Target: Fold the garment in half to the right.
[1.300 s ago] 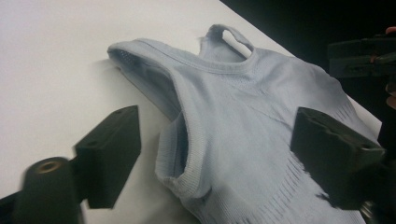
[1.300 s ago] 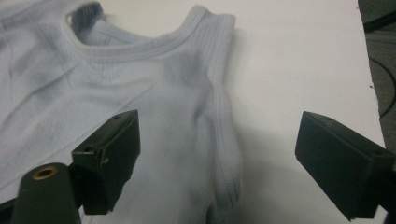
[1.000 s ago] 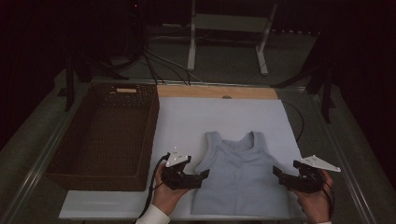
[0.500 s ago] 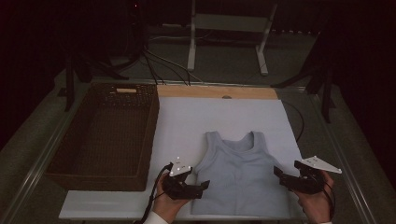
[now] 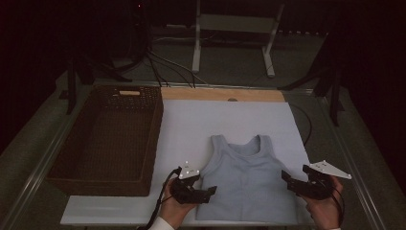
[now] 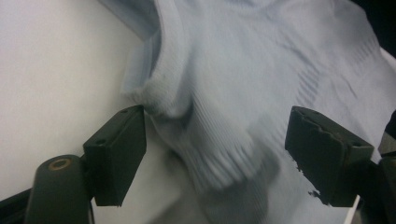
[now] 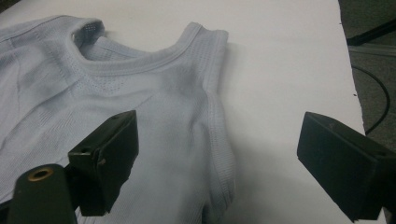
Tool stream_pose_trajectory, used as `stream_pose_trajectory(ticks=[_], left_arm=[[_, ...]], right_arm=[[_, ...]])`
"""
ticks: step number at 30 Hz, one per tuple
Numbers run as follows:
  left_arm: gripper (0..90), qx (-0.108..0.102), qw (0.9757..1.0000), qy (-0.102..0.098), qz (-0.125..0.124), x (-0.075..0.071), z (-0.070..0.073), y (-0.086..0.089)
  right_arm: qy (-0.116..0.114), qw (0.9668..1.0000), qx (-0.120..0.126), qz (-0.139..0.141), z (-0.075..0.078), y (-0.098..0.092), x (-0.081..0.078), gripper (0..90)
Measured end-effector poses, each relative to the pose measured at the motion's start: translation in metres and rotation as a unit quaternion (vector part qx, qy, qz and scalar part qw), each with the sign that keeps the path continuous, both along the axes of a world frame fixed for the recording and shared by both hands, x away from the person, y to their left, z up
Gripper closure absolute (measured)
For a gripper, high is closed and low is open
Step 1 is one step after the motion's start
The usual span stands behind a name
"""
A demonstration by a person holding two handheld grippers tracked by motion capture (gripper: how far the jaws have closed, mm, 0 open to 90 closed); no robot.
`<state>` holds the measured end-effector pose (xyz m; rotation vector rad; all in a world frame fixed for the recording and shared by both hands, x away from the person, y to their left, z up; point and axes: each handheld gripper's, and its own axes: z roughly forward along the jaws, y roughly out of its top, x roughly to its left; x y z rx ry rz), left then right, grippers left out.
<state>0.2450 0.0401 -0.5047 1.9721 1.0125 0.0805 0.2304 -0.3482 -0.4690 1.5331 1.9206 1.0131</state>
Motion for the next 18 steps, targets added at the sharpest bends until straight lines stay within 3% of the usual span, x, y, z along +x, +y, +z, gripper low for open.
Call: stream_pose_trajectory(ticks=[4, 12, 14, 18], left_arm=[[32.4, -0.016, 0.9999, 0.001, 0.002, 0.008, 0.003, -0.001], [72.9, -0.030, 0.9993, 0.019, 0.013, 0.013, 0.002, 0.003], [78.1, -0.026, 0.9995, 0.017, 0.011, 0.012, 0.003, 0.002], [80.2, -0.025, 0.9994, 0.022, 0.012, 0.010, 0.005, 0.004]], right_arm=[[-0.001, 1.0000, -0.001, 0.000, 0.000, 0.000, 0.000, 13.3], [-0.003, 1.0000, -0.002, 0.002, 0.001, 0.002, 0.000, 13.5], [-0.004, 1.0000, -0.002, 0.003, 0.001, 0.003, 0.000, 13.6], [-0.004, 1.0000, -0.001, 0.003, 0.001, 0.002, 0.000, 13.6]])
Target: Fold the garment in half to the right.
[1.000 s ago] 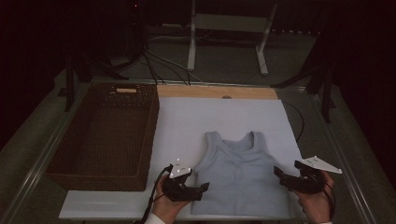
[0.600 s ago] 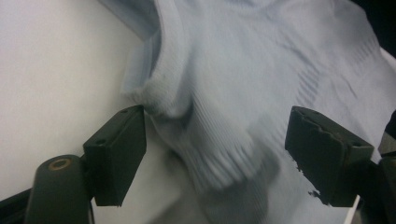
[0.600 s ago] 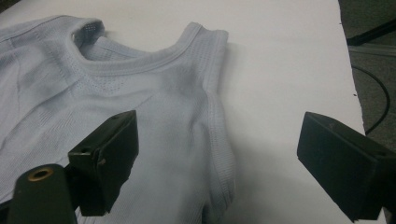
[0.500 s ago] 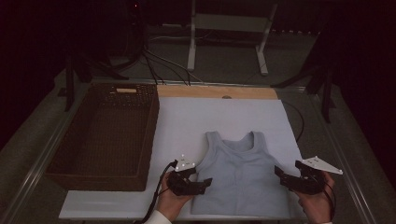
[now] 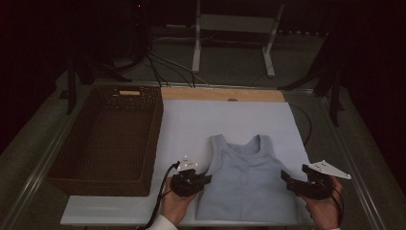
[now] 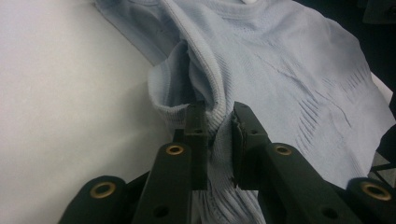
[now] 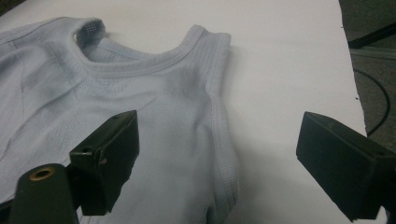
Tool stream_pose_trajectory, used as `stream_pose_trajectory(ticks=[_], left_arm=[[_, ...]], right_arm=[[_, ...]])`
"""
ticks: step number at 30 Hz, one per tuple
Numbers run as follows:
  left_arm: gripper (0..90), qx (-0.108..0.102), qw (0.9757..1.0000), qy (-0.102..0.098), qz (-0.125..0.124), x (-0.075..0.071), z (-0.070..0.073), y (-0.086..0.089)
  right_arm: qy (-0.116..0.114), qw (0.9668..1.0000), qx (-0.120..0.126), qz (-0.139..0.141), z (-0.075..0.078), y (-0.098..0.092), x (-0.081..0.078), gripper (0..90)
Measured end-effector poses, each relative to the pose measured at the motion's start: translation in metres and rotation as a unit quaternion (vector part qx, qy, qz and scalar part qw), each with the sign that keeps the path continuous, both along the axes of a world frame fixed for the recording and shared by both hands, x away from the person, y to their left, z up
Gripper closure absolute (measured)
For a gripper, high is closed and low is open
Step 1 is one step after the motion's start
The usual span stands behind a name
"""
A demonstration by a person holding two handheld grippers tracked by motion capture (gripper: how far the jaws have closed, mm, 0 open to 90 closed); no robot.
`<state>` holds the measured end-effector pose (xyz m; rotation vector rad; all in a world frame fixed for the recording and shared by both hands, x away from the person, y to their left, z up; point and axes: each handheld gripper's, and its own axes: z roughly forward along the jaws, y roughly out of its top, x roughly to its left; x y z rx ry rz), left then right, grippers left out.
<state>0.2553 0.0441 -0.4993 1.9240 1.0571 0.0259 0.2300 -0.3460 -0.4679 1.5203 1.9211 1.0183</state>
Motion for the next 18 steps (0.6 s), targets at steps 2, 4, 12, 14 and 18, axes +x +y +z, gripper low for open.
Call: stream_pose_trajectory(ticks=[2, 4, 12, 14, 18], left_arm=[[80.6, -0.001, 1.0000, 0.003, 0.000, -0.001, 0.001, 0.002], [80.8, -0.001, 1.0000, 0.005, 0.001, -0.002, 0.003, 0.004], [81.2, -0.001, 0.9997, 0.009, 0.021, -0.005, 0.008, 0.026], [81.2, 0.001, 0.9996, 0.010, 0.027, -0.006, 0.008, 0.032], [81.2, 0.008, 0.9992, 0.008, 0.039, -0.008, 0.011, 0.041]], right_arm=[[0.000, 1.0000, 0.000, 0.000, 0.000, 0.000, 0.000, 13.6], [-0.001, 1.0000, 0.000, 0.001, 0.000, 0.000, 0.000, 13.6], [-0.004, 1.0000, 0.004, -0.001, 0.001, -0.001, 0.000, 13.6], [-0.004, 1.0000, 0.005, -0.001, 0.001, -0.001, -0.001, 13.6], [-0.005, 1.0000, 0.006, -0.001, 0.001, -0.001, -0.001, 13.6]])
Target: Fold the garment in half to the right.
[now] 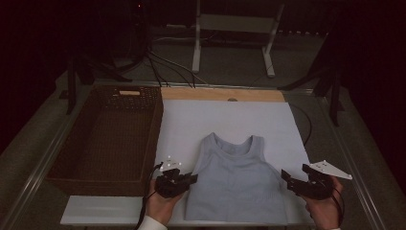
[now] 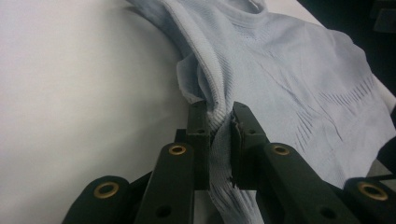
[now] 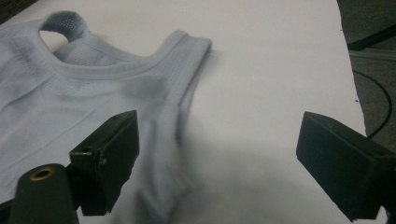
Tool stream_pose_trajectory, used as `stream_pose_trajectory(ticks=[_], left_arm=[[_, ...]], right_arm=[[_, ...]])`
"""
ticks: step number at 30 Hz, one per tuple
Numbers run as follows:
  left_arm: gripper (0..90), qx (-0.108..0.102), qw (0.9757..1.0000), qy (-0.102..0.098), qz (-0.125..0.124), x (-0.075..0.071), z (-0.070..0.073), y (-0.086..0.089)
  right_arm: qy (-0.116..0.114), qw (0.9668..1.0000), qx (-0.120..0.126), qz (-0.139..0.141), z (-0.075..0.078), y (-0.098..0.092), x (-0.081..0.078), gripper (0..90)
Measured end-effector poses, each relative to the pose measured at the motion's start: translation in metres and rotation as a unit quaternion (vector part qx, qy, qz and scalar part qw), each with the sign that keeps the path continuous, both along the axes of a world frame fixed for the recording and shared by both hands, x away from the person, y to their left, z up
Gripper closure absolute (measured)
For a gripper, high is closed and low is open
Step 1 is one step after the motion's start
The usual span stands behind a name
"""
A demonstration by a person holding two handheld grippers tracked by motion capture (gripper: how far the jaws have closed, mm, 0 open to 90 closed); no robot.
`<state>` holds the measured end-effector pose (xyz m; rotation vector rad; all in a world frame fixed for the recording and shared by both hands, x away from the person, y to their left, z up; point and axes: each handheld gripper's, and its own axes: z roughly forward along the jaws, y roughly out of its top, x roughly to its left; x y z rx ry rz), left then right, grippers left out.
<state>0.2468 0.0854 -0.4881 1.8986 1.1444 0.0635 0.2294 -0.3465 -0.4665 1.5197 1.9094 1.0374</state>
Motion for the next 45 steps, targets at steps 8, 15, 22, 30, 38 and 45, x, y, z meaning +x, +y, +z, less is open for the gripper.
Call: stream_pose_trajectory(ticks=[8, 15, 22, 30, 38, 45], left_arm=[[81.1, 0.024, 0.9994, -0.019, 0.019, -0.006, 0.009, 0.006], [80.7, 0.017, 0.9997, -0.018, 0.007, -0.002, 0.012, -0.004], [80.6, 0.008, 0.9995, -0.030, -0.009, -0.001, 0.022, -0.016], [80.5, 0.003, 0.9991, -0.036, -0.023, 0.000, 0.026, -0.027], [80.5, -0.002, 0.9983, -0.042, -0.040, 0.000, 0.033, -0.041], [80.5, -0.007, 0.9972, -0.045, -0.059, 0.000, 0.036, -0.056]], right_arm=[[-0.001, 1.0000, -0.001, 0.000, 0.000, 0.000, 0.000, 13.5], [-0.002, 1.0000, -0.001, 0.000, 0.000, 0.001, 0.000, 13.5], [-0.003, 1.0000, -0.001, 0.000, 0.000, 0.001, 0.000, 13.5], [-0.004, 1.0000, -0.002, 0.001, 0.000, 0.001, 0.000, 13.5], [-0.005, 1.0000, -0.001, -0.001, 0.001, 0.001, 0.000, 13.5], [-0.007, 1.0000, -0.001, 0.001, 0.000, 0.001, 0.000, 13.5]])
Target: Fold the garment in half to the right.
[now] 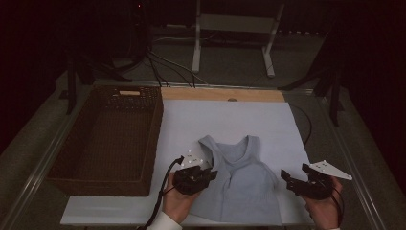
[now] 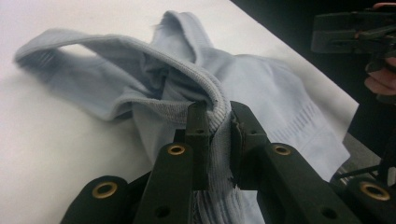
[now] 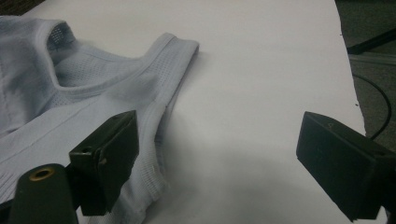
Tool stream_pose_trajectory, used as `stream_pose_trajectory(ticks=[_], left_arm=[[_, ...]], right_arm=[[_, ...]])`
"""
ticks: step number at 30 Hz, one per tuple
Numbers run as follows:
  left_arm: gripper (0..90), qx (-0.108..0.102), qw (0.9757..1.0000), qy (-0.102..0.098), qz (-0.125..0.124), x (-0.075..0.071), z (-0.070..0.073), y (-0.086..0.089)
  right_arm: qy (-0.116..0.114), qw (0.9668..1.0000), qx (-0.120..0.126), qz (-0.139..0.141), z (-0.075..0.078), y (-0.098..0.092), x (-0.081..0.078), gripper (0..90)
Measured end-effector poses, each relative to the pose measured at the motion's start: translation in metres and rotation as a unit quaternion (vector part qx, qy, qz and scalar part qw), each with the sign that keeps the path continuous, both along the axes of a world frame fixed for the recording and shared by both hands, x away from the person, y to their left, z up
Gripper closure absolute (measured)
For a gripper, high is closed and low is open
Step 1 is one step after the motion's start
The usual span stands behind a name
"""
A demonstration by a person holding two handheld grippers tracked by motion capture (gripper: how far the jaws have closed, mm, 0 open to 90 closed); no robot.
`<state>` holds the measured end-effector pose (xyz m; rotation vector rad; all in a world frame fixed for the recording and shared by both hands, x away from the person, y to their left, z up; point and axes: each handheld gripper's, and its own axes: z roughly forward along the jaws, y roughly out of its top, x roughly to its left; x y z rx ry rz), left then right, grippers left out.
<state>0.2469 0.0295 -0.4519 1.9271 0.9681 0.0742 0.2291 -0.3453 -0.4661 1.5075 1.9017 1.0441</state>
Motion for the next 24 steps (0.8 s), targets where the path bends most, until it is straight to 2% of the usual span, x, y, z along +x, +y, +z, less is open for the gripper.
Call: stream_pose_trajectory(ticks=[11, 19, 24], left_arm=[[80.4, -0.004, 0.9993, -0.002, -0.036, 0.000, 0.004, -0.028], [80.4, -0.004, 0.9978, -0.003, -0.066, -0.001, 0.005, -0.052], [80.4, 0.003, 0.9963, -0.001, -0.085, -0.003, 0.004, -0.067]], right_arm=[[0.001, 1.0000, 0.000, 0.001, 0.000, 0.000, 0.000, 13.6], [0.001, 1.0000, 0.000, 0.002, 0.000, 0.001, 0.000, 13.6], [0.001, 1.0000, -0.001, 0.003, 0.000, 0.001, 0.000, 13.7]])
